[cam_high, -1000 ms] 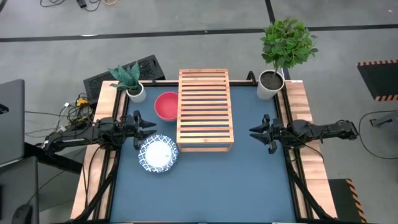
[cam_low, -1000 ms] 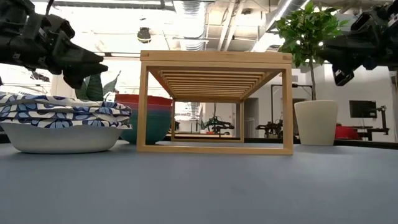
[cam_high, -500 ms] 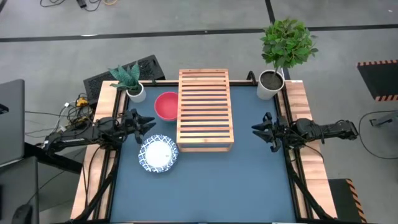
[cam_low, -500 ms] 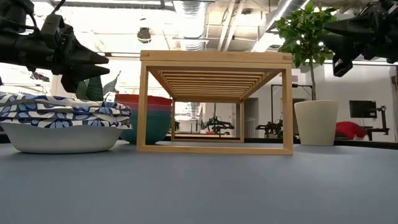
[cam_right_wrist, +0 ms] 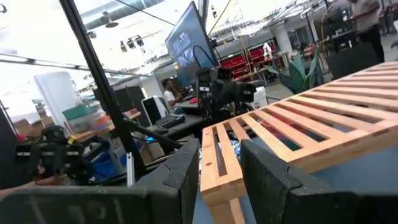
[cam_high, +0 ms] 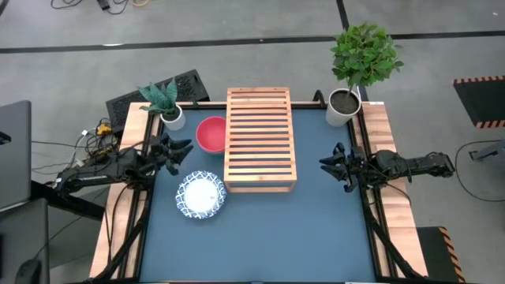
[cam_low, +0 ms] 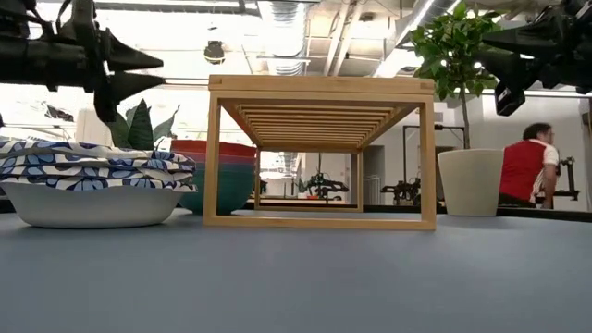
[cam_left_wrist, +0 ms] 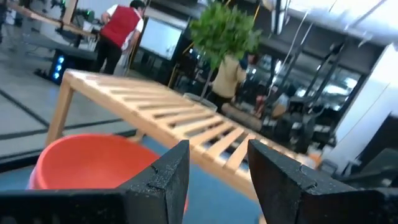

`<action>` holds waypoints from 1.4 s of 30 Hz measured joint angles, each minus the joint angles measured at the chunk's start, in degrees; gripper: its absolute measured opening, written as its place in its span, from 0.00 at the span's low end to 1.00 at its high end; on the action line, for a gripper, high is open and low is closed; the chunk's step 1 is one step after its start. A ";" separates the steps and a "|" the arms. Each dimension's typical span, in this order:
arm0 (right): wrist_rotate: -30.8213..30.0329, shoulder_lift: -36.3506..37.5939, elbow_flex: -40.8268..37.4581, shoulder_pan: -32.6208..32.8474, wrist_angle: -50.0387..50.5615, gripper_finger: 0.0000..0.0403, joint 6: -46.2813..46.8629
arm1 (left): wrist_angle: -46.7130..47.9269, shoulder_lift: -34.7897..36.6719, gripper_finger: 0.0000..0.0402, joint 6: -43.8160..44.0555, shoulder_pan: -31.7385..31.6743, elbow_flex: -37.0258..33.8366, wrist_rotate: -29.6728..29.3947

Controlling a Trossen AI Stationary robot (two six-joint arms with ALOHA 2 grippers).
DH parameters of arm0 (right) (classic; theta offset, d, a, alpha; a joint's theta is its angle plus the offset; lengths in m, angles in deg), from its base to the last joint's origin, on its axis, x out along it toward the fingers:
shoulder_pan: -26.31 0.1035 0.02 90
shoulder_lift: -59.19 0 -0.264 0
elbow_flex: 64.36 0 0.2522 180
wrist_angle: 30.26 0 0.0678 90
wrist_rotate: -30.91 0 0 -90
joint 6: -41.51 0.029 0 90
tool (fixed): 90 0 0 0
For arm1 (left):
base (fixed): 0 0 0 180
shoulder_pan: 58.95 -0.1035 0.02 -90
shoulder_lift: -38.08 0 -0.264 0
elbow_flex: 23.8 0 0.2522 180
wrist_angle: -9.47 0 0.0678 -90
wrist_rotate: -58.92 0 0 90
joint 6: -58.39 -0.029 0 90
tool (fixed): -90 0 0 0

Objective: Place and stack bowls onto a shelf
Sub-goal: Put the red bowl on the shelf

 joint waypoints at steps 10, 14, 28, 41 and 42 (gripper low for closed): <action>-5.66 0.00 0.00 0.00 -4.63 0.36 -4.56 | 4.26 -3.97 0.37 4.51 0.00 3.81 -2.62; -11.07 0.02 0.00 0.00 -7.05 0.36 -8.64 | 8.29 -10.26 0.37 4.29 0.00 9.18 -4.64; -36.50 0.02 0.02 0.00 -6.65 0.36 -12.64 | 33.91 -42.73 0.37 -4.35 -0.89 39.39 -11.03; -37.59 0.02 0.04 -2.73 -5.14 0.36 -12.90 | 52.11 -67.40 0.37 -2.47 -20.81 55.77 -3.20; -37.58 0.01 0.04 -3.06 -5.12 0.36 -12.90 | 52.03 -68.64 0.37 -3.63 -23.02 56.07 1.19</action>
